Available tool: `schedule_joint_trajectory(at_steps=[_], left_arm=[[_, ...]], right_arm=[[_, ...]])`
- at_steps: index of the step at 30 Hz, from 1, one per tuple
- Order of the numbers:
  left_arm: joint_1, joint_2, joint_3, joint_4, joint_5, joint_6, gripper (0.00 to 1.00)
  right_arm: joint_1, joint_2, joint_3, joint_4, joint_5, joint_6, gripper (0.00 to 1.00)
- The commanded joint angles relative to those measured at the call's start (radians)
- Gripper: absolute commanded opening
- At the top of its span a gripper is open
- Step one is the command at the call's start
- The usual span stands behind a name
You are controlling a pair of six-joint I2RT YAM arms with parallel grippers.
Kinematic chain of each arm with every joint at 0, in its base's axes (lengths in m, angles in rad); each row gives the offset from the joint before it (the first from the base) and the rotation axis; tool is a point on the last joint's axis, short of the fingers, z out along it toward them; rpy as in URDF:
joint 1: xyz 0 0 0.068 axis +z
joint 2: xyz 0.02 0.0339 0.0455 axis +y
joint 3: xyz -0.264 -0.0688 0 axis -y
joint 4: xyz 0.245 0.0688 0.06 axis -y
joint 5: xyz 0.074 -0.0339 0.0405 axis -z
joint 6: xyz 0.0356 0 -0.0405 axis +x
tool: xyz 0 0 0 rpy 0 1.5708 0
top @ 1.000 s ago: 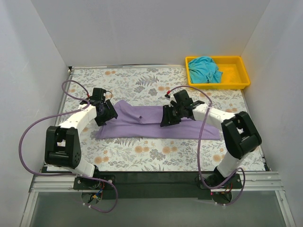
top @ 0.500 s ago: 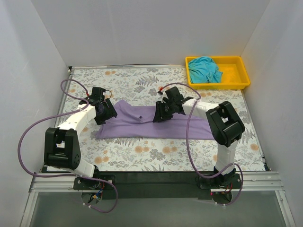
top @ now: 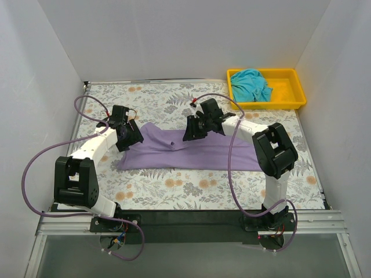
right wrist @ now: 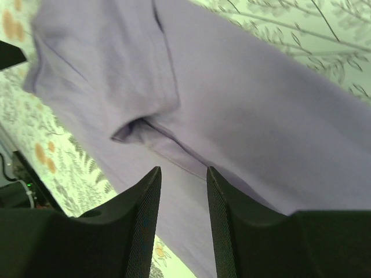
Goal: Fold and stack the t-shirts
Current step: Fold the tshirt
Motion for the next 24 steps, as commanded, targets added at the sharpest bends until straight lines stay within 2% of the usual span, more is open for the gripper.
schedule_joint_trajectory(at_steps=[1,6,7,10,14,18,24], left_arm=[[0.002,-0.032,0.042,0.023,0.018,0.024,0.60],[0.001,-0.036,0.031,0.039,0.029,0.029,0.60],[0.001,-0.040,0.028,0.042,0.030,0.030,0.60],[-0.001,-0.043,0.020,0.043,0.032,0.029,0.60],[-0.001,-0.048,0.014,0.048,0.033,0.029,0.60],[-0.001,-0.049,0.009,0.051,0.033,0.029,0.60],[-0.001,-0.055,-0.004,0.058,0.036,0.029,0.60]], right_arm=[[-0.001,0.009,0.061,0.057,-0.087,0.036,0.38],[0.010,0.034,0.061,0.140,-0.111,0.216,0.42],[0.011,0.035,0.049,0.200,-0.122,0.265,0.43],[0.025,0.024,-0.003,0.288,-0.107,0.437,0.52],[0.047,0.030,-0.017,0.319,-0.074,0.602,0.57],[0.051,0.053,-0.043,0.368,-0.068,0.719,0.59],[0.068,0.090,-0.054,0.387,-0.054,0.793,0.59]])
